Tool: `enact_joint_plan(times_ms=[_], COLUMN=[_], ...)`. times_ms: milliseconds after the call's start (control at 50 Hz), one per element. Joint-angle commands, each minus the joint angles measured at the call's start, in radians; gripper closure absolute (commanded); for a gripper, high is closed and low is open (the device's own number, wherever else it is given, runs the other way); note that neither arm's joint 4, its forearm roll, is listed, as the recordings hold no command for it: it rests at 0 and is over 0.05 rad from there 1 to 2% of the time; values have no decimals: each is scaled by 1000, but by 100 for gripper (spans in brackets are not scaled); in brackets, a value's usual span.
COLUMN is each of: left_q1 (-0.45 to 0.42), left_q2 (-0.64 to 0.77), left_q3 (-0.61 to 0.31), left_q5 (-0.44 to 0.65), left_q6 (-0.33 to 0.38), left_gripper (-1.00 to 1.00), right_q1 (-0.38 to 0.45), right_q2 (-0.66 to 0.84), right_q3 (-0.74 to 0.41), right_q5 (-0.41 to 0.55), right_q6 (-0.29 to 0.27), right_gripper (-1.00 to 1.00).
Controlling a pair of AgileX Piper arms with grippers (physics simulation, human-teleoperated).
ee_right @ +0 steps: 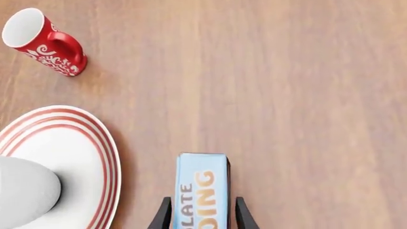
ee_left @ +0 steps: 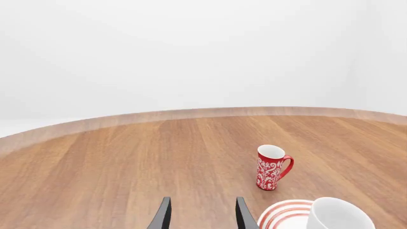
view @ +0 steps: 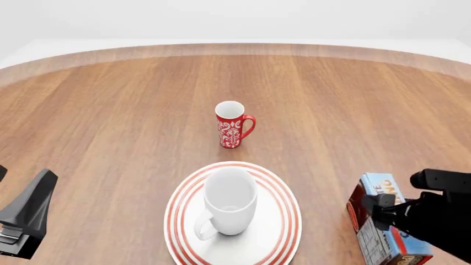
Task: Pick up the white mug and put it on the plate, and put the chocolate pudding to the right of the plate.
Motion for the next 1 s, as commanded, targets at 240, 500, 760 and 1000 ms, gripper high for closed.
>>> enact_joint_plan(times_ms=[240, 500, 760, 1000], left_q1=[0, -1, -1, 0], left_q2=[0, 0, 0, 0], left_q3=[0, 0, 0, 0], left_q5=[0, 0, 0, 0], left_q6=[0, 0, 1, 0], left_gripper=[-100, -100, -100, -100], right_q1=[15, 2, 1, -27], right_q2=[-17, -88, -138, -230], right_q3=[6, -49, -111, -239], right_q5=[30, 121, 189, 316], right_q6=[32, 14, 4, -23], right_gripper=[-100, -100, -100, -100])
